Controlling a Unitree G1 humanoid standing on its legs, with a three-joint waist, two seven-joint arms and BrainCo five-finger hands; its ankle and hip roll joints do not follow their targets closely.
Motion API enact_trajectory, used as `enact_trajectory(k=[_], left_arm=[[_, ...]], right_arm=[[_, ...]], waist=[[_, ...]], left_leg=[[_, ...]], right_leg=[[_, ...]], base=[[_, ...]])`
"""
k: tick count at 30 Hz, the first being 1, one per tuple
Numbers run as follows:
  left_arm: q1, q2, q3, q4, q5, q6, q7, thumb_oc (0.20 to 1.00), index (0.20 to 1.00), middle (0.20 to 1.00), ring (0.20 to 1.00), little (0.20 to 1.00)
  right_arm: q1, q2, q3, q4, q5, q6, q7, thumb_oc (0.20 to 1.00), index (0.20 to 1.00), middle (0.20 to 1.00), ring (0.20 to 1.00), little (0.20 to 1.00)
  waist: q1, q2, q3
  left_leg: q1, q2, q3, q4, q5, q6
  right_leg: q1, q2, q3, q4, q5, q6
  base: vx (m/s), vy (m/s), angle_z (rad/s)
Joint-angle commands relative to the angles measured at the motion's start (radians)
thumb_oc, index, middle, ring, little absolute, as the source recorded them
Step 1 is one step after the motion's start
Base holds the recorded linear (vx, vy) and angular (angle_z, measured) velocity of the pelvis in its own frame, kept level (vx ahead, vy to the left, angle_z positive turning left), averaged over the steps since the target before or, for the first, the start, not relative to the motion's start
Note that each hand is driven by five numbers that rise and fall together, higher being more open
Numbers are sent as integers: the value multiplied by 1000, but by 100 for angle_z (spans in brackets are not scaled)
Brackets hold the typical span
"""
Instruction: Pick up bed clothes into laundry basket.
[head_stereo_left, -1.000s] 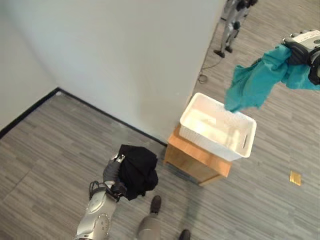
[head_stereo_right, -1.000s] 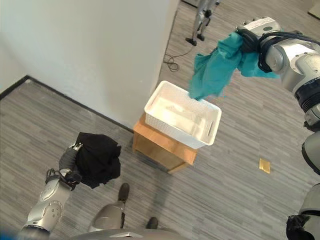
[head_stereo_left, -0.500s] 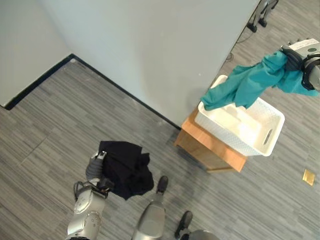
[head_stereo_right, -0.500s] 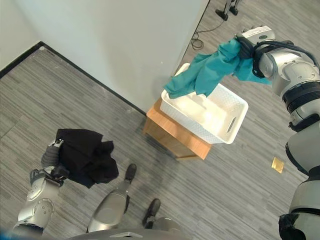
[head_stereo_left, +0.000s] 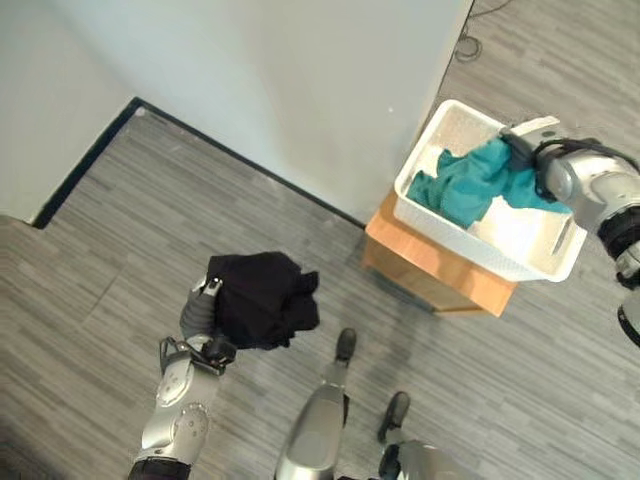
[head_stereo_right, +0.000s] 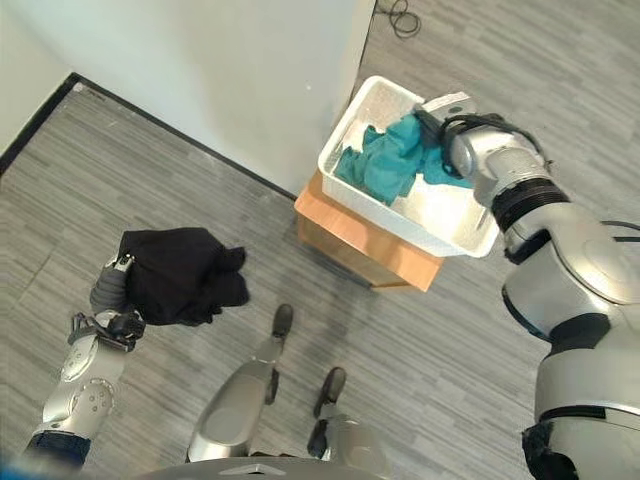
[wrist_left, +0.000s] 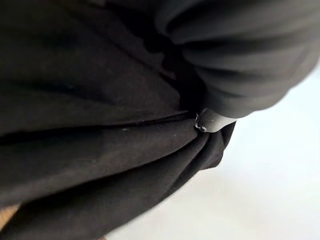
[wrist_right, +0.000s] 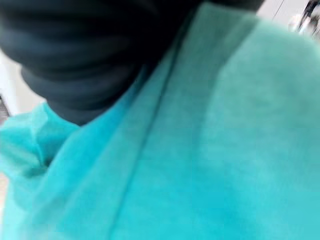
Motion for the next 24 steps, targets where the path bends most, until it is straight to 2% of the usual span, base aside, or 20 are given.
enact_trajectory(k=[1,5,9,11,19,20,21,24], left_arm=[[-28,13,-19,-58,-11,-63,-9,200,200,200,200,200],[-44,4,-43,-45,-9,-55,-12,200,200,200,200,200],[-47,-2,-65,-53,-10,-52,-18,200,200,200,200,200],[-46,-8,-77,-59,-14,-50,-17,200,200,200,200,200],[-32,-15,-88,-73,-24,-37,-28,200,200,200,200,200],[-32,-15,-88,-70,-22,-37,-28,200,200,200,200,200],[-31,-14,-86,-69,-22,-38,-27,200,200,200,200,200],[-43,-11,-91,-57,-21,-38,-26,200,200,200,200,200]], right_arm=[[-8,-5,-54,50,4,42,-43,200,200,200,200,200],[29,13,-45,80,-40,45,-30,200,200,200,200,200],[27,0,-84,147,-22,57,-50,200,200,200,200,200],[16,-14,-119,169,21,66,-66,200,200,200,200,200],[3,-41,-110,203,26,64,-65,200,200,200,200,200],[5,-36,-107,201,23,63,-58,523,523,523,523,523],[7,-31,-107,204,23,63,-53,1000,1000,1000,1000,1000],[-6,3,-91,196,18,65,-36,1000,1000,1000,1000,1000]], waist=[[7,0,-43],[-5,23,-41],[-13,45,-44],[-17,51,-45],[-28,67,-48],[-28,69,-47],[-28,71,-46],[-28,75,-44]], left_leg=[[62,37,39,11,-81,-62],[65,35,42,10,-81,-62],[68,31,41,8,-79,-61],[70,31,43,8,-78,-61],[79,30,44,7,-80,-61],[80,30,44,8,-79,-62],[80,30,44,8,-79,-62],[81,32,43,9,-77,-62]], right_leg=[[-100,-91,4,11,136,69],[-104,-92,11,11,134,67],[-104,-95,13,11,132,68],[-105,-95,15,11,132,68],[-100,-95,13,11,130,67],[-100,-95,12,11,130,67],[-100,-94,12,11,129,66],[-101,-91,16,11,126,63]], base=[[-4,20,5],[-3,7,-1],[-5,18,-7],[-9,17,-5],[1,0,-1],[4,-7,-3],[0,0,0],[0,0,0]])
